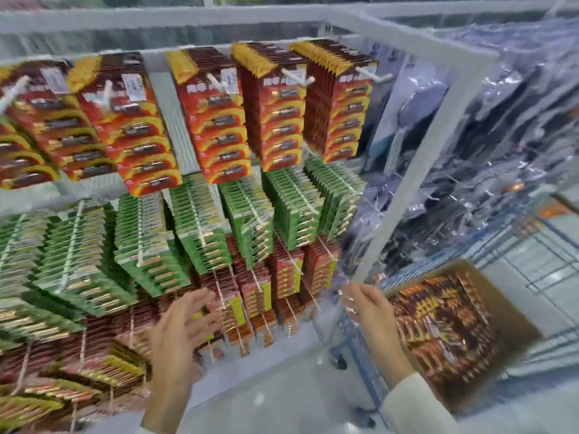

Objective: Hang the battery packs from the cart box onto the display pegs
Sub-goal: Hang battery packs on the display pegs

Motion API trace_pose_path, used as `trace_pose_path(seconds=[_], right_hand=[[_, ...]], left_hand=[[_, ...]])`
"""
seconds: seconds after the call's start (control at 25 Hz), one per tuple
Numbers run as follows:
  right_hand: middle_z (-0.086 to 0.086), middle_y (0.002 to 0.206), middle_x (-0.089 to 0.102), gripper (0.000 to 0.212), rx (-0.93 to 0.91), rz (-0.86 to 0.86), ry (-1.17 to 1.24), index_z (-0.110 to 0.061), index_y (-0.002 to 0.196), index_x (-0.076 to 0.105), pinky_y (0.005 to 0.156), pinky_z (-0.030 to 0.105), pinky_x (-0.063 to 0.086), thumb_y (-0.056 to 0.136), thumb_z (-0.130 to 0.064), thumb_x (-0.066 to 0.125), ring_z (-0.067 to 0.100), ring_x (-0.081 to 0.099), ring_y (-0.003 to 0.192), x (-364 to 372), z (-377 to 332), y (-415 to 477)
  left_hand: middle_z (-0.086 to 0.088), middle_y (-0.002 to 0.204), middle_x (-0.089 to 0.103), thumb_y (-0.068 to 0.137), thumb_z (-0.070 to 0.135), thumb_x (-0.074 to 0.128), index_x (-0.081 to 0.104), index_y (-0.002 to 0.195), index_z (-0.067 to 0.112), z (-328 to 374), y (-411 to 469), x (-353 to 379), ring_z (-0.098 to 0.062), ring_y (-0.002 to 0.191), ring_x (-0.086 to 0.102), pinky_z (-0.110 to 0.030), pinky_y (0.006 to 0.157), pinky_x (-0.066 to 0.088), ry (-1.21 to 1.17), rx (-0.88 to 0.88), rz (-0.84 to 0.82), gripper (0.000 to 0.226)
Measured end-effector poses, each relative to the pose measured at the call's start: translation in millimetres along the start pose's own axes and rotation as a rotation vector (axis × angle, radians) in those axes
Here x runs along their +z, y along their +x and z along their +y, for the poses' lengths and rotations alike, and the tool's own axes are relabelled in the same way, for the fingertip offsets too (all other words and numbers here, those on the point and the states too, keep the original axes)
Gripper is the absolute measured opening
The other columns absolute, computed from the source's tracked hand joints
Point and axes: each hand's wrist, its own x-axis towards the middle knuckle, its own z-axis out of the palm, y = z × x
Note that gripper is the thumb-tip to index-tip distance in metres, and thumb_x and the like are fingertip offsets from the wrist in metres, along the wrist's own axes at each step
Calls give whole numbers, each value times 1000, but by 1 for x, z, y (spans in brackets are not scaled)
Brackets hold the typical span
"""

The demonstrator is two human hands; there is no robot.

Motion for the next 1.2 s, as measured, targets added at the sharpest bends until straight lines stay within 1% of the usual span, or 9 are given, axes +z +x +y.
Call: trace_pose_path(seconds=[0.08,0.2,0.32,0.48,0.68,0.88,1.0,1.08,1.2], right_hand=[[0,74,70,18,84,124,39,-9,86,69,65,24,51,99,-21,66,18,63,72,-52,32,-7],[-2,85,75,18,178,237,44,-12,90,75,81,35,52,93,-30,72,20,65,84,-120,64,-9],[4,91,74,16,247,309,97,-13,97,74,81,37,49,96,-28,69,20,67,88,-190,87,-3],[1,105,76,27,326,288,80,-22,106,74,89,45,56,94,-46,69,22,71,102,-273,118,10],[12,99,73,22,429,284,108,-13,98,72,86,42,47,97,-35,67,27,68,98,-356,135,36],[3,100,75,15,466,301,145,-19,98,72,82,36,49,96,-33,69,22,69,100,-377,131,68],[0,102,74,13,489,308,177,-20,100,73,79,32,48,95,-32,70,18,69,98,-371,129,76],[2,103,75,15,544,344,227,-17,102,73,77,29,47,95,-30,70,18,70,97,-365,133,81],[5,104,76,16,609,370,294,-14,103,72,79,30,47,92,-26,73,22,70,99,-360,137,88]], left_hand=[[2,106,80,108,30,52,75,111,14,-31,-17,37,-25,85,78,-41,76,59,75,-75,-103,29],[1,98,80,109,22,49,73,108,9,-73,-42,100,-14,70,77,-38,72,60,120,-155,-224,28],[-5,105,80,109,20,50,74,104,10,-120,-65,174,-25,77,77,-44,83,55,194,-236,-326,26],[-4,103,80,107,17,53,74,102,12,-163,-104,268,-29,85,74,-41,80,56,244,-284,-362,22],[-10,100,78,103,14,61,74,100,9,-209,-124,365,-32,86,72,-44,81,54,389,-352,-345,14],[-2,91,70,86,35,75,66,84,16,-254,-84,462,-19,85,65,-36,80,51,629,-491,-420,21],[-6,79,68,92,22,77,64,78,12,-278,-47,518,-22,71,62,-38,73,56,681,-568,-330,22],[-6,84,70,92,25,77,65,94,7,-297,-25,546,-21,71,63,-36,73,54,730,-628,-318,21],[-8,108,72,95,30,74,64,116,6,-318,1,572,-24,82,65,-34,79,53,726,-691,-322,34]])
